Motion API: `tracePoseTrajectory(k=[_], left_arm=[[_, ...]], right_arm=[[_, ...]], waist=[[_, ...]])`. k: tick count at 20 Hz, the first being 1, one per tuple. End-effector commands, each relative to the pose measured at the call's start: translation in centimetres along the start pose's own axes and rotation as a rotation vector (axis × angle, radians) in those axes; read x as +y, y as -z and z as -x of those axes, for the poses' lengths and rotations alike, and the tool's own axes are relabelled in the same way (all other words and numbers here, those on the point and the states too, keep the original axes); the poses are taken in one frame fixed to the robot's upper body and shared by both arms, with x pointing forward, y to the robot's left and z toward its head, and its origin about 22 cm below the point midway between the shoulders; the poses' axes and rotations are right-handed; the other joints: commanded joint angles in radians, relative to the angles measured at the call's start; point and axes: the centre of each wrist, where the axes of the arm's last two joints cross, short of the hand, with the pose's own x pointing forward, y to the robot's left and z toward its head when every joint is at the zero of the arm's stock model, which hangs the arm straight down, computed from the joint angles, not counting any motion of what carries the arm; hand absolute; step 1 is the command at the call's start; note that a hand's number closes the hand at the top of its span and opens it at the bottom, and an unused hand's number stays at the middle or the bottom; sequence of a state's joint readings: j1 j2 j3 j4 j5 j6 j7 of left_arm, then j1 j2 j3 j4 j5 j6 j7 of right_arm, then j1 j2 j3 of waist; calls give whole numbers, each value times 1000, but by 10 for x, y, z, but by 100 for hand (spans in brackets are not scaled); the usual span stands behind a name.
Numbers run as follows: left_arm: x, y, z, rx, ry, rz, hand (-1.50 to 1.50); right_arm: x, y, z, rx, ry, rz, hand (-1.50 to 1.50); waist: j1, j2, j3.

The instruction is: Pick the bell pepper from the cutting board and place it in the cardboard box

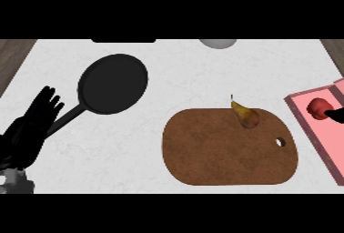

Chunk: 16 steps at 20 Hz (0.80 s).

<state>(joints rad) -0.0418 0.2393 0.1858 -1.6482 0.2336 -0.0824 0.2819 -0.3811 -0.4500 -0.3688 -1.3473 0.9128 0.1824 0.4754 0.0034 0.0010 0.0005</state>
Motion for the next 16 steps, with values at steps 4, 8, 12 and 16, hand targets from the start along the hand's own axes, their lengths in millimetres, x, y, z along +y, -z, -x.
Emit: tracePoseTrajectory(k=[4,8,12,16], left_arm=[[1,5,1,-7,-11,3,0],[3,5,4,11,-2,-17,0],[-1,-8,14,20,2,-10,0],[7,-3,0,3,-3,-22,0]], right_arm=[[13,-14,-4,-93,206,109,-150],[0,-13,18,-44,486,261,-150],[-20,-19,42,-28,669,342,-150],[-51,-26,71,-19,737,380,-150]], waist=[[-4,-2,0],[-13,-4,1],[-17,-6,0],[-11,-4,0]])
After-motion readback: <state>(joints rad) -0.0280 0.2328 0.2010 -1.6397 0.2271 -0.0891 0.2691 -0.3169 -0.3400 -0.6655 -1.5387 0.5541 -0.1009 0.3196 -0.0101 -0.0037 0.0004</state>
